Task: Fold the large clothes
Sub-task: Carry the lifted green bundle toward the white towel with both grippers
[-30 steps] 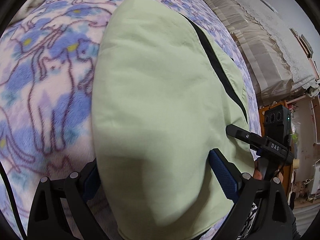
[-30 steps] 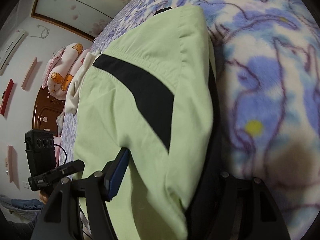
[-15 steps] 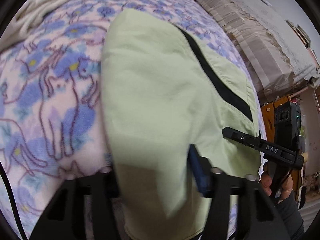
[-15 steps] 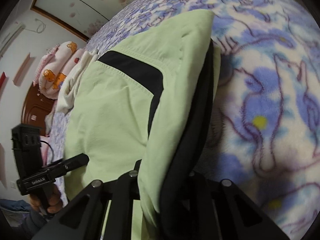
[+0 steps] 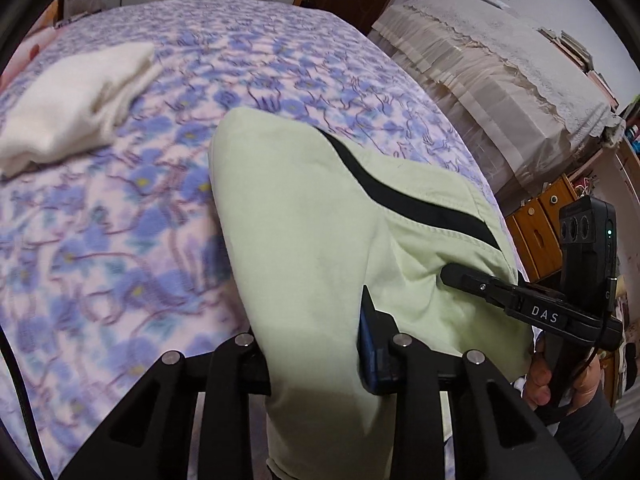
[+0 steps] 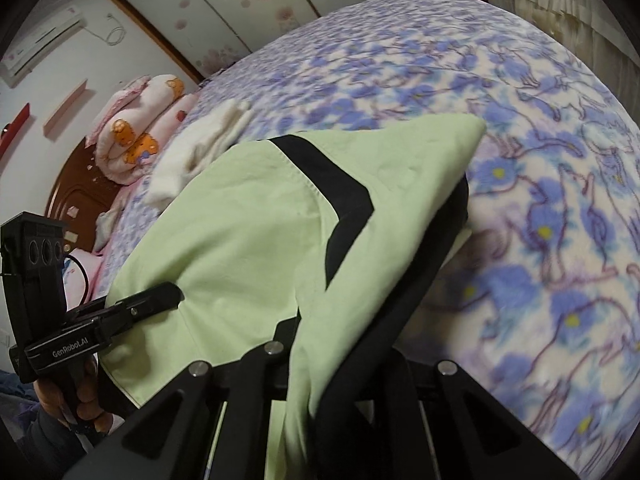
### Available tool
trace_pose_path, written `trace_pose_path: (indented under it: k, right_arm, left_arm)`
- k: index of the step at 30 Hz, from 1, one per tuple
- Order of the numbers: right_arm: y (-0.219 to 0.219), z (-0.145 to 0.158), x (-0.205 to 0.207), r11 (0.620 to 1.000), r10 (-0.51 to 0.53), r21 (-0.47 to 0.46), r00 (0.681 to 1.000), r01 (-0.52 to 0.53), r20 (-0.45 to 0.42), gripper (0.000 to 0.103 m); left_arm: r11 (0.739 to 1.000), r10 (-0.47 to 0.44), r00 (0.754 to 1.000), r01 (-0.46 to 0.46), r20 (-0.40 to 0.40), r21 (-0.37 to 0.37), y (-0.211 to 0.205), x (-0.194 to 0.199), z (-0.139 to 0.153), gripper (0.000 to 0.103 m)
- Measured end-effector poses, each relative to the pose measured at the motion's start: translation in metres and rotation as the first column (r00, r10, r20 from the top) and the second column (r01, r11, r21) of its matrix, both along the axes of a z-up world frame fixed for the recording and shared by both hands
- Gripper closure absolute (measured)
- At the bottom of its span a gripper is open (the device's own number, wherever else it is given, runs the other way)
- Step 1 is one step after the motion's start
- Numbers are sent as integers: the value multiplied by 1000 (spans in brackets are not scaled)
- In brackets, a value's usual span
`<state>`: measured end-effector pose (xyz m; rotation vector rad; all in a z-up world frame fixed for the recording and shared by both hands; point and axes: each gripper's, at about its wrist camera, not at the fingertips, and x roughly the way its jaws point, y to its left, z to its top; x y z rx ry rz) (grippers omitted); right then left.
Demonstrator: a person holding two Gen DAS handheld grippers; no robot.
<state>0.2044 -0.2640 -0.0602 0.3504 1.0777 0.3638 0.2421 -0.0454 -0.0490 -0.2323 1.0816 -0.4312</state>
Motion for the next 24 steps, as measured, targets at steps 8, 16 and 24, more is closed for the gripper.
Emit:
trace_pose_path:
  k: [8,16,24]
  right_arm:
    - [74,33,-27,996,89,23,996,-90,29,94]
    - [168,62,-20,978,204,33,976,-207,74,94]
    - [246,83,49,962,263,39,956,-270,130,94]
  left_arm:
    - [998,56,997,-57,48,18,83,-55,43,75]
    - [988,146,985,-149,97,29,183,-79,69,75]
    - [974,218,964,-225,150,30,269,-25,85,75]
